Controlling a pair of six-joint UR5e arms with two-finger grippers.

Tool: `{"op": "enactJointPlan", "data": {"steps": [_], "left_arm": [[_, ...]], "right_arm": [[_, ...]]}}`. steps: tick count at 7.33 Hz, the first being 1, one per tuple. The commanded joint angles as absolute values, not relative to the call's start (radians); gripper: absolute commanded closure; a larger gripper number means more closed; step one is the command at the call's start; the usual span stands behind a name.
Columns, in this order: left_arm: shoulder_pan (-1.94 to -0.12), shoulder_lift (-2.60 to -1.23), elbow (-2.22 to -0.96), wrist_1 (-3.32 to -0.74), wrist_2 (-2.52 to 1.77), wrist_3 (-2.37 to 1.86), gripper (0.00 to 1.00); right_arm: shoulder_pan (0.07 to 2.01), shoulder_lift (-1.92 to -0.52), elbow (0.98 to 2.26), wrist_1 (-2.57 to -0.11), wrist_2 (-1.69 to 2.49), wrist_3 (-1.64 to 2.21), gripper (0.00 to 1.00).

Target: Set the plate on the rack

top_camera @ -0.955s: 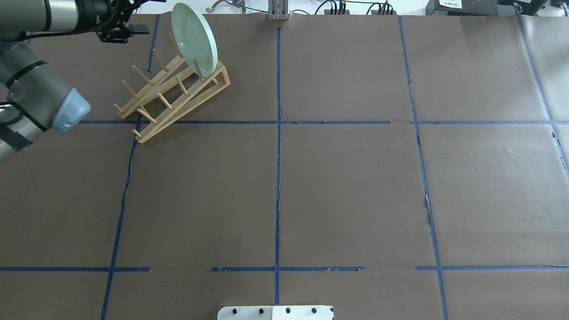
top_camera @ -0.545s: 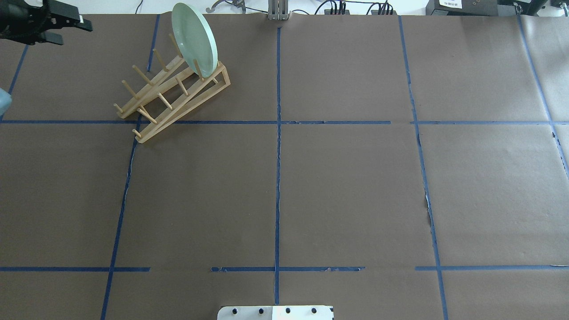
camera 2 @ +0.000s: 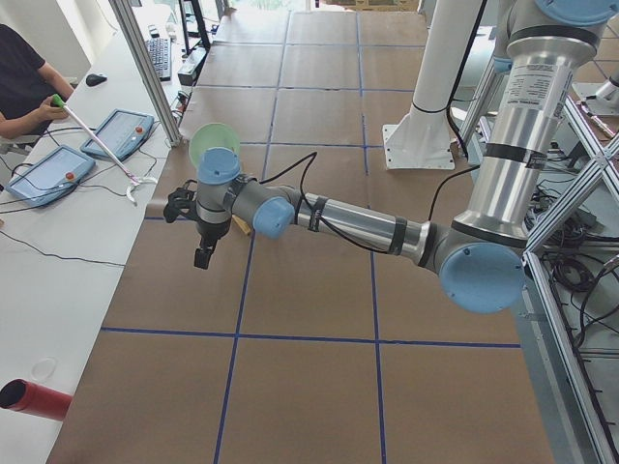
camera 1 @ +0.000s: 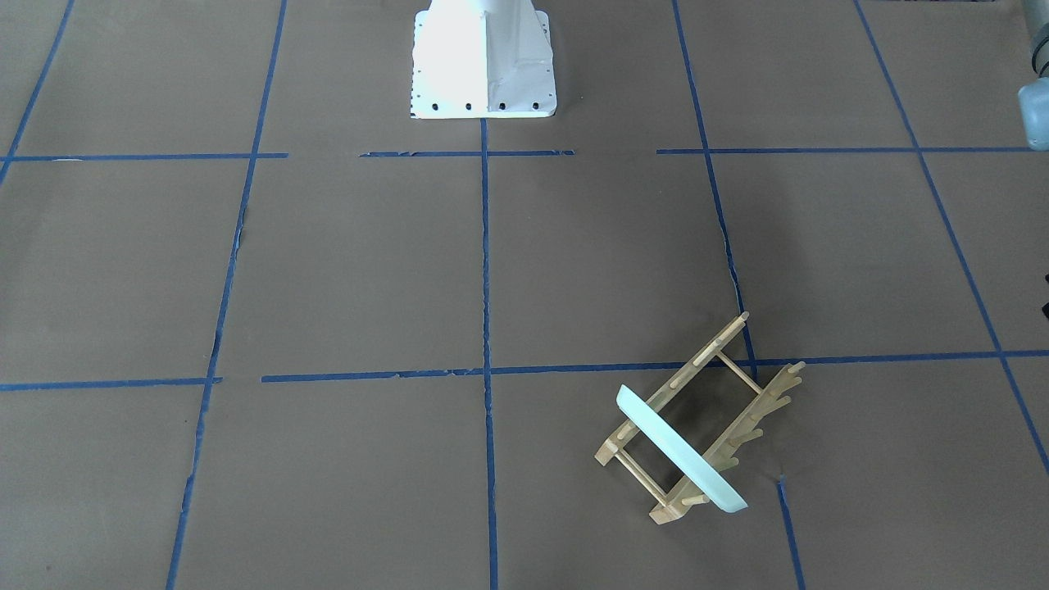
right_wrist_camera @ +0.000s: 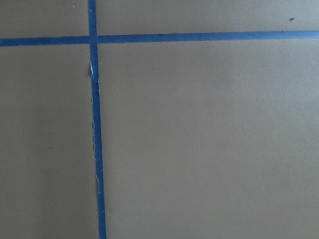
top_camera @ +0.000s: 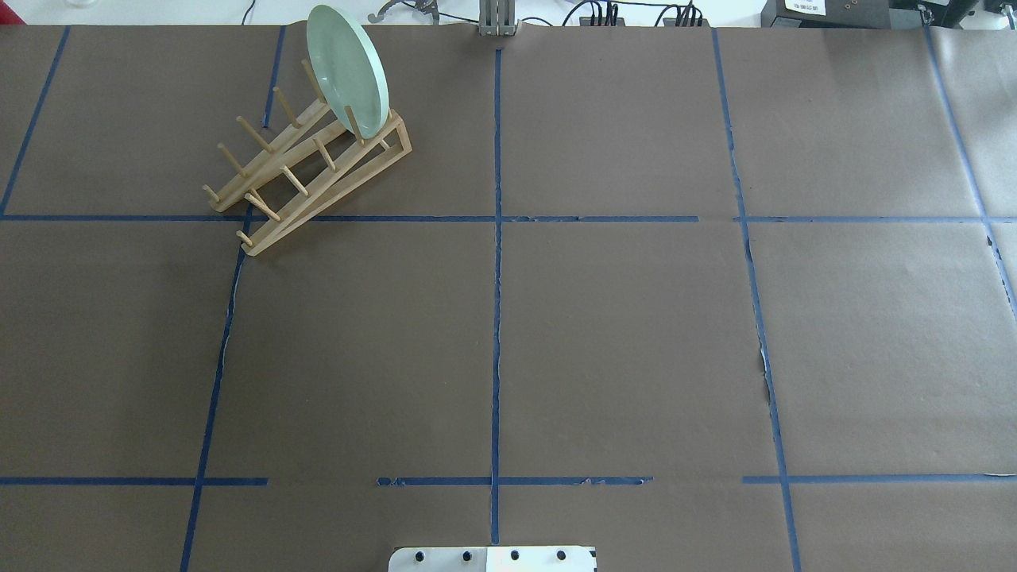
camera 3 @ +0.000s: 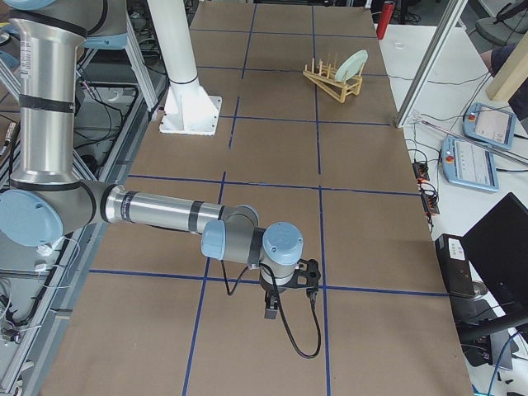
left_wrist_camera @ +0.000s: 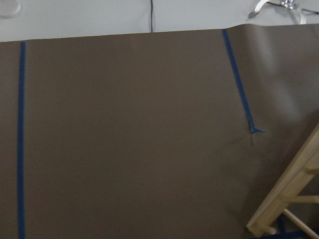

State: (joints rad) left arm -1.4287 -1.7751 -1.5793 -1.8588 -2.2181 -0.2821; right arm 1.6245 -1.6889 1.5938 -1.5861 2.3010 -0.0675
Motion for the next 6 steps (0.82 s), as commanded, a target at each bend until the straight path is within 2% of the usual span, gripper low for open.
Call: {"op": "enactJointPlan", "data": {"steps": [1,4,5,6], "left_arm": [[-1.498,-1.767,-1.548,-1.842,-2.214,-0.239,0.00],[-1.509,-1.741,-1.517,-1.839,-2.217,-0.236,0.00],[-1.508,-1.749,-1.437,-1.842,-2.239,-0.183,0.00],[-1.509,-1.731,-1.428,-1.824,-2.381,-0.139,0.00]], "right_arm": [[1.624,-1.689,1.594,-1.586,2.301,-0.067,0.00],[1.624,-1.689,1.594,-1.586,2.301,-0.067,0.00],[1.624,-1.689,1.595,-1.586,2.301,-0.067,0.00],[1.624,-1.689,1.594,-1.586,2.301,-0.067,0.00]]}}
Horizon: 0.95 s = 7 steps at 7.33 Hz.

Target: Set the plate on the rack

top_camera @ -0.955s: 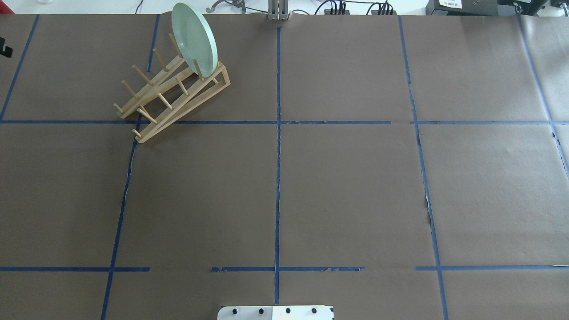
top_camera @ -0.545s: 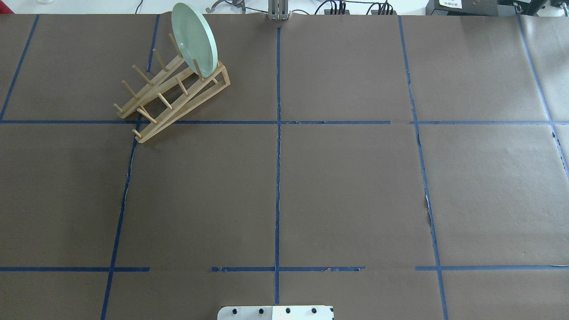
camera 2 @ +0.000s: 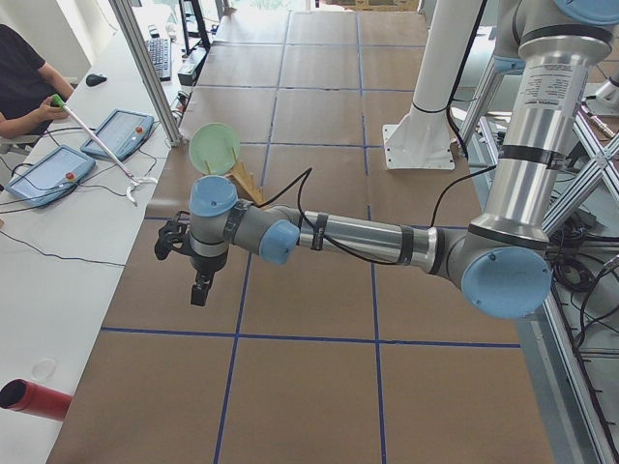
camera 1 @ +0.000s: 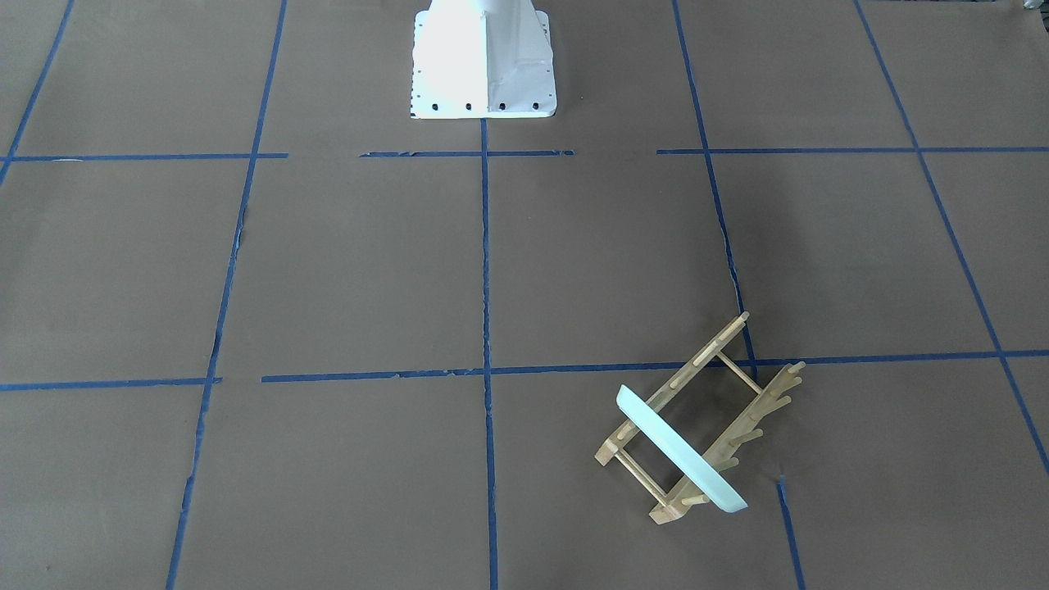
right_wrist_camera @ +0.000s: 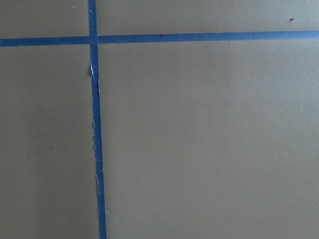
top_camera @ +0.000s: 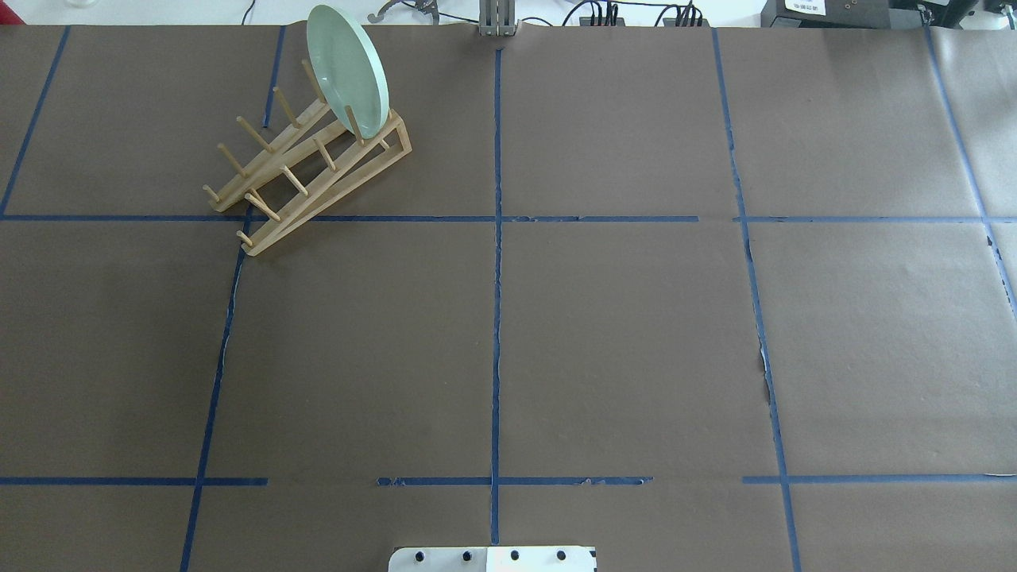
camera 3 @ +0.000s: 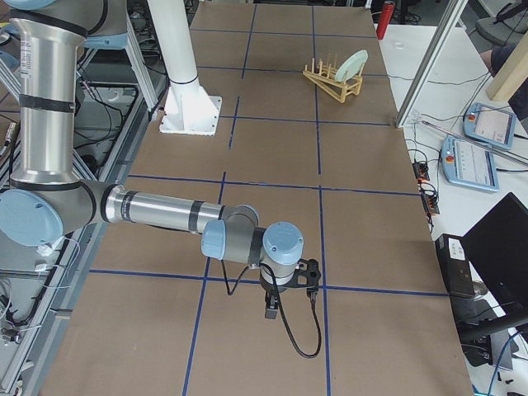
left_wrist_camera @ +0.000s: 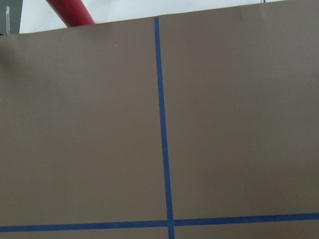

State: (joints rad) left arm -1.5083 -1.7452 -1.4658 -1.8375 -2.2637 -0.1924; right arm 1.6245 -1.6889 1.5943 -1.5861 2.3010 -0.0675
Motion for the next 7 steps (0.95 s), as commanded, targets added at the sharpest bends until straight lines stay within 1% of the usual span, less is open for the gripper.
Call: {"op": "enactJointPlan", "data": {"steps": [1,2,3,4,5,6,7], "left_arm": [[-1.511,-1.697,-1.434,-1.786,-2.410,-0.064,0.00],[-1.525,-1.695,-1.445,-1.688,-2.408,-0.055,0.00],[-1.534,-1.703,-1.474,-1.554,-2.407,-0.052,0.00],[-1.557,-1.706,-1.505,-1.473,-2.408,-0.054,0.00],[-1.578,-1.710,-1.523,-1.474,-2.404,-0.048,0.00],[-1.582,-1.669,-1.582,-1.511,-2.351,0.051,0.00],[-1.586,-1.672,-1.588,-1.506,-2.320,0.067,0.00]], "right_arm": [[1.624,-1.689,1.594,-1.586,2.301,-0.067,0.00],[1.624,-1.689,1.595,-1.586,2.301,-0.067,0.00],[1.624,-1.689,1.595,-1.586,2.301,-0.067,0.00],[1.624,-1.689,1.594,-1.586,2.301,-0.067,0.00],[1.624,-1.689,1.595,-1.586,2.301,-0.067,0.00],[1.624,-1.689,1.594,-1.586,2.301,-0.067,0.00],[1.624,-1.689,1.594,-1.586,2.301,-0.067,0.00]]}}
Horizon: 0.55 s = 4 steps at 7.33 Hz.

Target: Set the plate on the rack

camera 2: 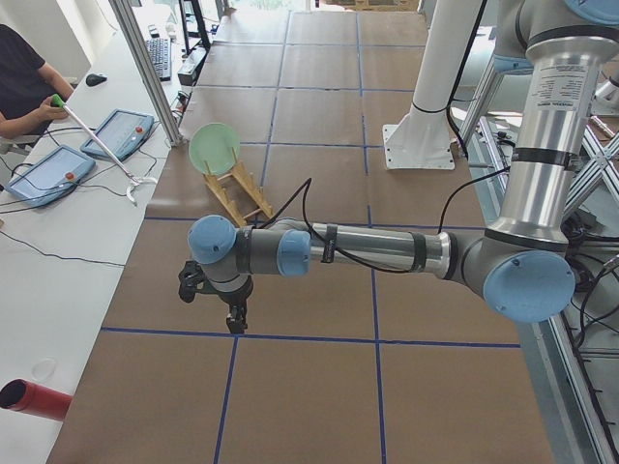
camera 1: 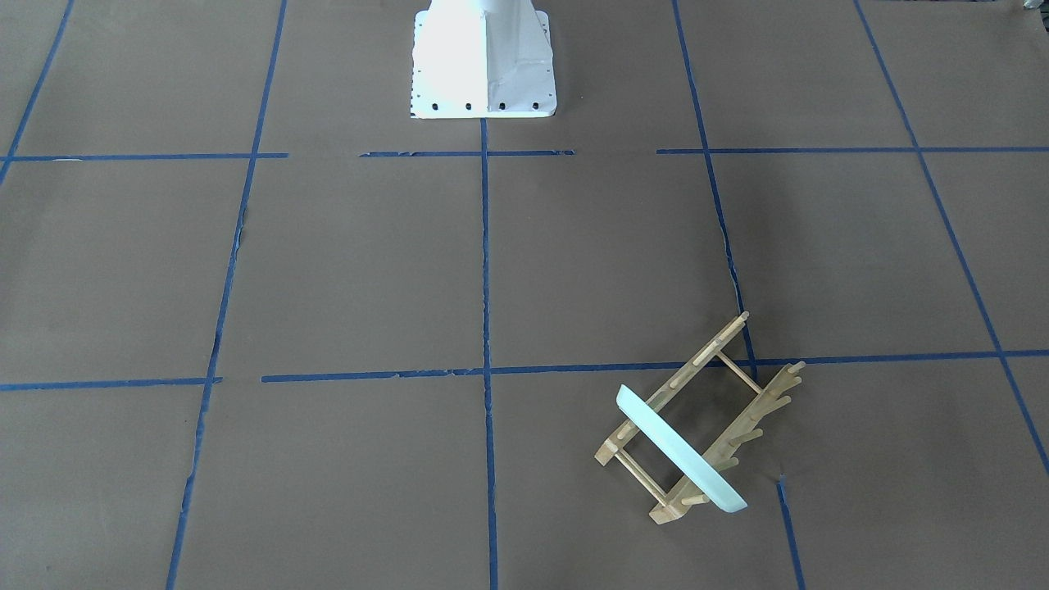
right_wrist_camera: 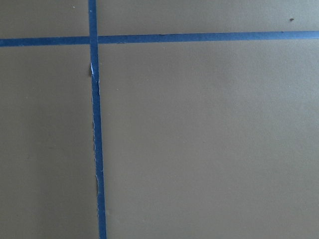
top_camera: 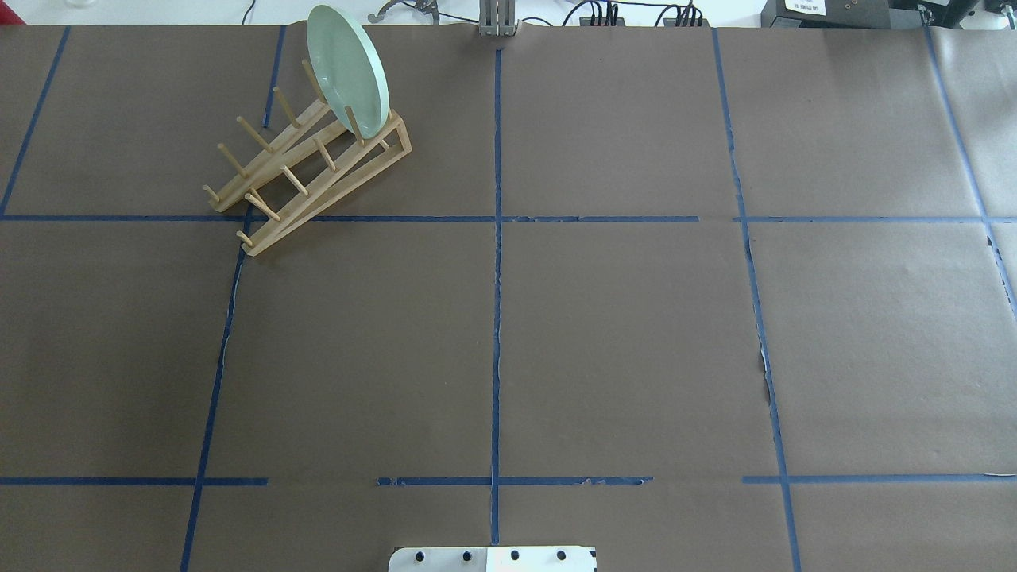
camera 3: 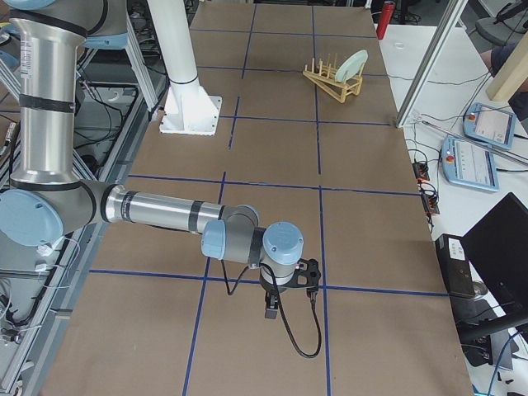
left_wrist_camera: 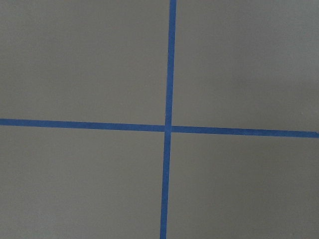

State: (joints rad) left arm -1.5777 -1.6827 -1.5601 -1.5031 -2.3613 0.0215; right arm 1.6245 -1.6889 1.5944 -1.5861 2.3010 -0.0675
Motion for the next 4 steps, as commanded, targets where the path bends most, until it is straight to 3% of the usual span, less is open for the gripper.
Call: {"op": "enactJointPlan", "data": {"steps": [1,4], "left_arm": [[-1.588,-1.658,-1.586,-1.509,-2.313,0.067,0.00],[-1.606,-1.658,-1.566,-1.519,-2.324,0.101,0.00]], "right_arm": [[1.624,-1.689,1.594,-1.586,2.301,-0.067,0.00],[1.624,-1.689,1.594,-1.586,2.301,-0.067,0.00]]}}
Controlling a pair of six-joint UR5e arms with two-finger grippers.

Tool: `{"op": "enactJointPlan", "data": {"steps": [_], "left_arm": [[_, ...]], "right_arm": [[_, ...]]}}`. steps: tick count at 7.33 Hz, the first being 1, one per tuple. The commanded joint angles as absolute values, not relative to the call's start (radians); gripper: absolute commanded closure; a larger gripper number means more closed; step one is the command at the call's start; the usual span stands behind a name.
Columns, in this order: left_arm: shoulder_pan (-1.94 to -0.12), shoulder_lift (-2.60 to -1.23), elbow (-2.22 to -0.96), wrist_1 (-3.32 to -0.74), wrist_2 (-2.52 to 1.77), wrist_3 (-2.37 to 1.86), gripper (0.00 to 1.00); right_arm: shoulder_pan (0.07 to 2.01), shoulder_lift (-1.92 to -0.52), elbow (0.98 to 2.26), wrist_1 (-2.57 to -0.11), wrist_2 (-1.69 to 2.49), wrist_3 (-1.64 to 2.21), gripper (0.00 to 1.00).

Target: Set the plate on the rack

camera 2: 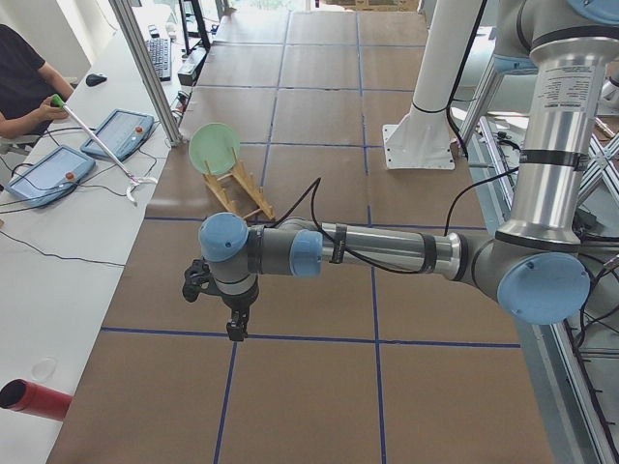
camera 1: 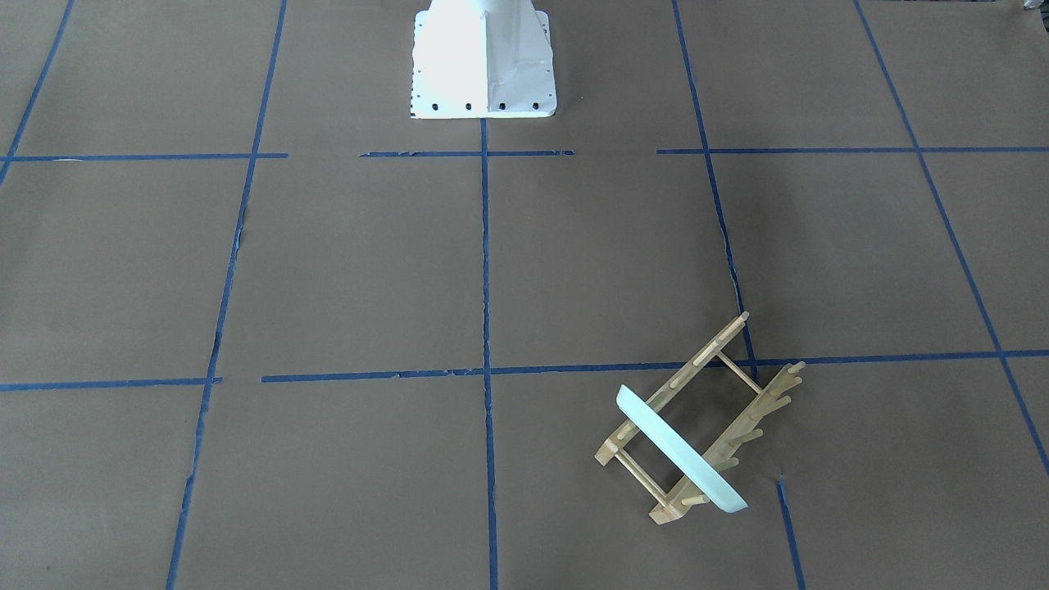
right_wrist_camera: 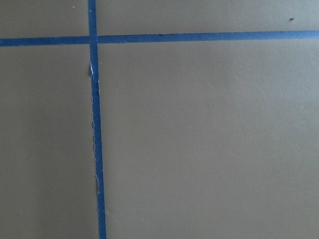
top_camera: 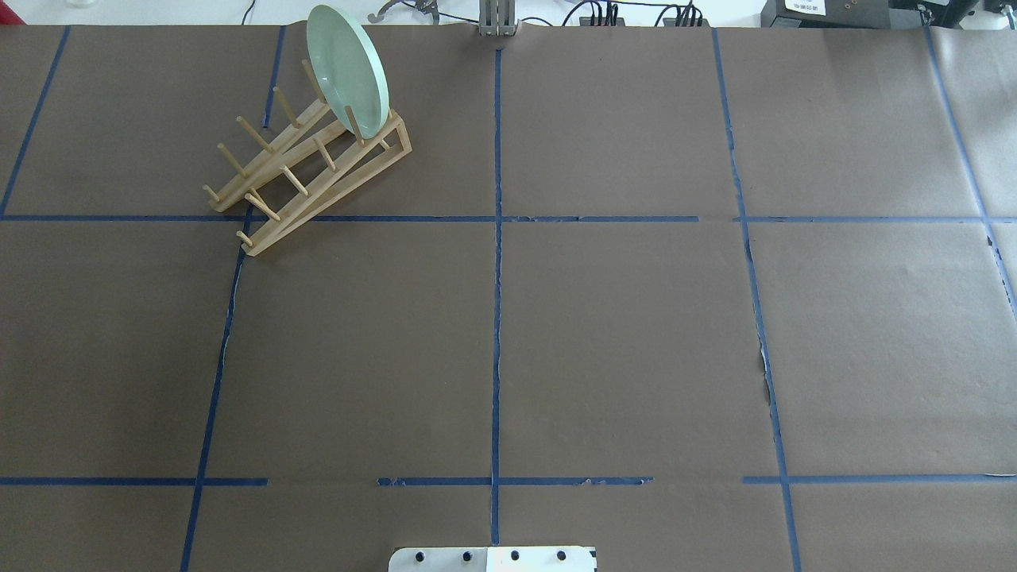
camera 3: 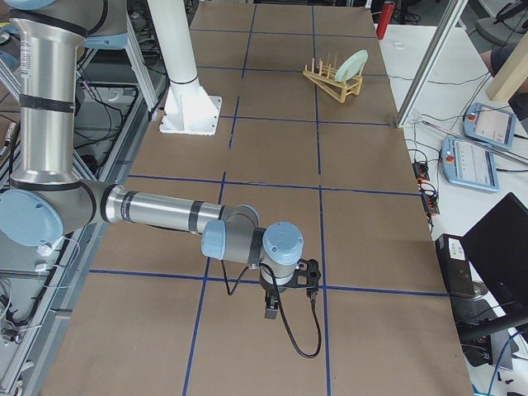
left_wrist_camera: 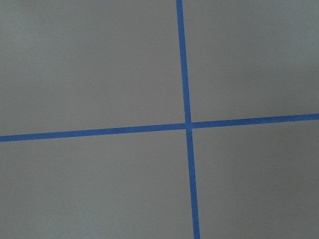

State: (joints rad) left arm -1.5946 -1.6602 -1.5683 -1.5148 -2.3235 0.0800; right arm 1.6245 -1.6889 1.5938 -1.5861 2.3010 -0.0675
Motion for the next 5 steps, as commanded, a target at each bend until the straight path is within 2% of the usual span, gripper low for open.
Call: {"op": "enactJointPlan", "data": {"steps": [1,5], "left_arm": [[-1.608,-1.655,-1.563,-1.516,-2.324,0.139,0.00],[-1.608,-1.651,-1.574,-1.506,-2.319,0.138,0.00]], "right_arm": [[1.624,-1.689,1.594,-1.586,2.301,-0.067,0.00],[1.624,-1.689,1.594,-1.586,2.301,-0.067,0.00]]}}
